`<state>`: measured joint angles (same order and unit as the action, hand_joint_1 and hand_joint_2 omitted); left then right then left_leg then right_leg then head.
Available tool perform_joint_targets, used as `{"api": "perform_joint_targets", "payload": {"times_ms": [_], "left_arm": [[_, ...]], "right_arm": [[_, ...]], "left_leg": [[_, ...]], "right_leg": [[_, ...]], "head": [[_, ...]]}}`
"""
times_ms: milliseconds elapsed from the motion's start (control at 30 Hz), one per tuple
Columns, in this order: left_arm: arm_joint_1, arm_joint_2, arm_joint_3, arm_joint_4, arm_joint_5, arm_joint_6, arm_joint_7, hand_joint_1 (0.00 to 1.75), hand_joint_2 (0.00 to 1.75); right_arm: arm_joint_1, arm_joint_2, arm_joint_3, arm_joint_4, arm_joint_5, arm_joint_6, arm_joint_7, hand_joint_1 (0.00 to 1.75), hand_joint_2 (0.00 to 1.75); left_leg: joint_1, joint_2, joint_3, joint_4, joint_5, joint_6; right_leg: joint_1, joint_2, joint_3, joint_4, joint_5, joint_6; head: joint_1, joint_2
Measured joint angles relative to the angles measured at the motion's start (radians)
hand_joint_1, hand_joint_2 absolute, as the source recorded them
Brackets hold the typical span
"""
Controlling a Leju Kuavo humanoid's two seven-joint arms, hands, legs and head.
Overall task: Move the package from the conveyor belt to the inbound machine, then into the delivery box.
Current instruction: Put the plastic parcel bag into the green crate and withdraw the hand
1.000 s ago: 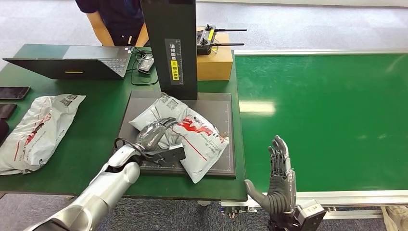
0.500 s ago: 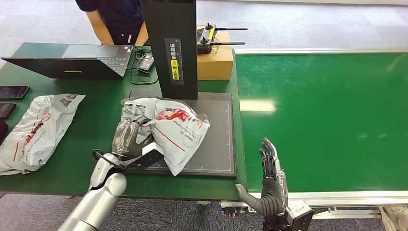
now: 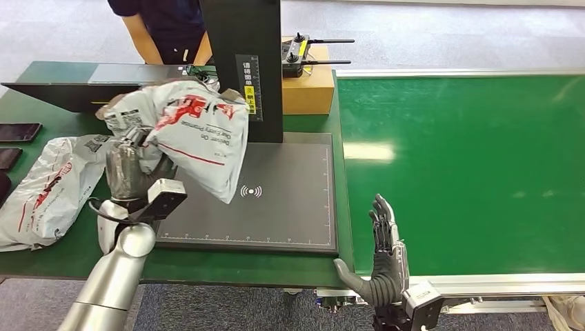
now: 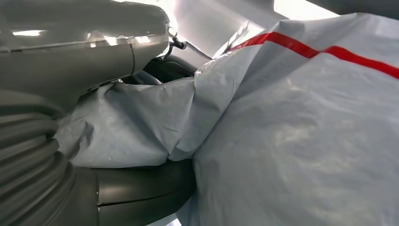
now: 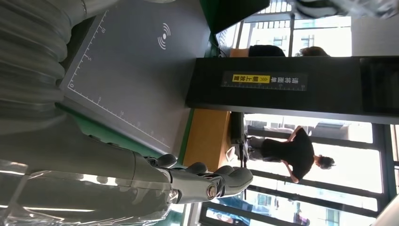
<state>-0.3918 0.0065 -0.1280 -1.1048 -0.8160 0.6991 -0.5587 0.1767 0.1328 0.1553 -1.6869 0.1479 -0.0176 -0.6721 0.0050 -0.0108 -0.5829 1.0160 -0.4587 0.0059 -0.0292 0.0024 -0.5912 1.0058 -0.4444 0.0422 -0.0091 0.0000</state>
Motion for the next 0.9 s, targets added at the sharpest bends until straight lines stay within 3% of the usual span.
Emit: {"api": "perform_joint_targets", "payload": {"times_ms": [67,200,333,433,567,600,700,733,800,900], "left_arm": [[0.001,0.001,0.052,-0.046,0.032,0.001,-0.01,1.58,1.75],[-0.019,0.019,0.146,-0.088,0.106,0.002,-0.024,1.74,1.75],[-0.065,0.044,0.25,-0.09,0.128,0.002,-0.061,1.75,1.75],[-0.117,0.049,0.363,-0.081,0.044,0.002,-0.098,1.75,1.75],[-0.238,0.051,0.587,-0.035,-0.146,0.002,-0.132,1.75,1.75],[-0.265,0.051,0.638,-0.026,-0.188,0.002,-0.133,1.64,1.75],[-0.353,0.051,0.788,0.006,-0.352,0.002,-0.124,0.34,1.75],[-0.383,0.052,0.833,0.023,-0.418,0.002,-0.102,0.0,1.75],[-0.45,0.072,0.891,0.108,-0.572,-0.006,0.036,0.0,1.75],[-0.542,0.137,0.885,0.328,-0.728,-0.053,0.441,0.0,1.75]], "right_arm": [[0.001,0.0,0.005,0.0,0.0,0.0,-0.002,0.0,1.75],[0.002,0.0,0.011,0.001,-0.002,-0.002,-0.01,0.0,1.75],[0.013,0.0,0.016,0.002,-0.006,-0.012,-0.021,0.0,1.75],[0.017,0.0,0.022,0.003,-0.008,-0.019,-0.023,0.0,1.75],[0.017,0.0,0.031,0.008,-0.007,-0.021,-0.023,0.0,1.75],[0.017,0.0,0.033,0.008,-0.006,-0.021,-0.023,0.0,1.75],[0.016,0.0,0.034,0.008,-0.001,-0.021,-0.023,0.0,1.75],[0.015,0.0,0.034,0.008,0.0,-0.021,-0.023,0.0,1.75],[0.014,0.0,0.034,0.008,0.0,-0.022,-0.022,0.0,1.75],[0.011,0.0,0.033,0.008,0.001,-0.027,-0.022,0.0,1.75]], "left_leg": [[0.0,0.0,0.0,0.0,0.0,0.0],[0.0,0.0,0.0,0.0,0.0,0.0],[0.0,0.0,0.0,0.0,0.001,-0.001],[0.001,0.0,0.0,0.0,0.001,-0.001],[0.001,0.003,0.0,0.0,0.001,-0.002],[0.001,0.003,0.0,0.0,0.002,-0.002],[0.001,0.003,-0.001,0.0,0.002,-0.002],[0.001,0.003,-0.001,0.0,0.002,-0.002],[0.001,0.002,0.0,0.0,0.002,-0.002],[0.001,0.002,0.0,0.0,0.003,-0.003]], "right_leg": [[0.0,0.0,0.0,0.0,0.0,0.0],[0.0,0.0,0.0,0.0,0.0,0.0],[0.0,0.0,0.0,0.001,0.0,0.0],[0.001,0.0,-0.001,0.001,0.0,-0.001],[0.001,0.003,-0.002,0.001,0.001,-0.002],[0.001,0.003,-0.002,0.001,0.001,-0.002],[0.001,0.003,-0.002,0.001,0.001,-0.002],[0.001,0.003,-0.002,0.001,0.001,-0.002],[0.001,0.002,-0.002,0.001,0.001,-0.002],[0.001,0.002,-0.002,0.001,0.002,-0.003]], "head": [[0.0,0.0],[0.0,0.0],[0.0,0.0],[0.0,0.0],[0.0,0.0],[0.0,0.0],[0.0,0.0],[0.0,0.0],[0.0,0.0],[0.0,0.0]]}}
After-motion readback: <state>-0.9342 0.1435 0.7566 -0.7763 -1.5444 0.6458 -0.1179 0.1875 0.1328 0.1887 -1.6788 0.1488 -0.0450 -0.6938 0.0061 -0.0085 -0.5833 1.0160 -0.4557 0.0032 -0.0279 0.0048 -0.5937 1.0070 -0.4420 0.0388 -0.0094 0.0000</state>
